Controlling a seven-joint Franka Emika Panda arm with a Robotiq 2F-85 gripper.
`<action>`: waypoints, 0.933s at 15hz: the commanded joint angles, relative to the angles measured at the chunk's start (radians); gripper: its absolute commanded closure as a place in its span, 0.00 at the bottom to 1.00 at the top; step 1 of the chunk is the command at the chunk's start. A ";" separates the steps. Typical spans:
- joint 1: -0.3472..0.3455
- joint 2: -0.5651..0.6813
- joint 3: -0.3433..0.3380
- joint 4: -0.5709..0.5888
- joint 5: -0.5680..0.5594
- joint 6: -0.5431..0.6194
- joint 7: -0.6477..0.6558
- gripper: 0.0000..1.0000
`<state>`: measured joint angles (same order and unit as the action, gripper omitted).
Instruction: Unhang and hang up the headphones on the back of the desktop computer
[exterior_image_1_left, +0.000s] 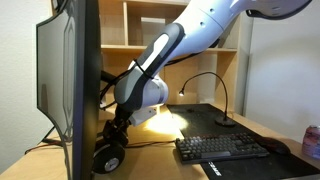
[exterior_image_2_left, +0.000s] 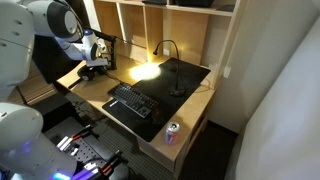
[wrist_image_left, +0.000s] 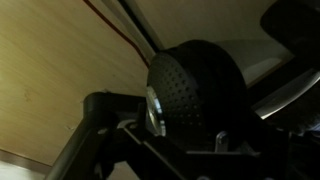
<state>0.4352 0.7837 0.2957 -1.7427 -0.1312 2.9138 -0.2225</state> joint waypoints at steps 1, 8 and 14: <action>0.050 0.041 -0.048 0.050 -0.051 -0.010 0.029 0.40; 0.125 -0.003 -0.159 0.043 -0.143 -0.059 0.093 0.77; 0.104 -0.144 -0.151 -0.101 -0.143 -0.139 0.111 0.79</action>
<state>0.5483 0.7873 0.1534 -1.6852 -0.2539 2.8384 -0.1472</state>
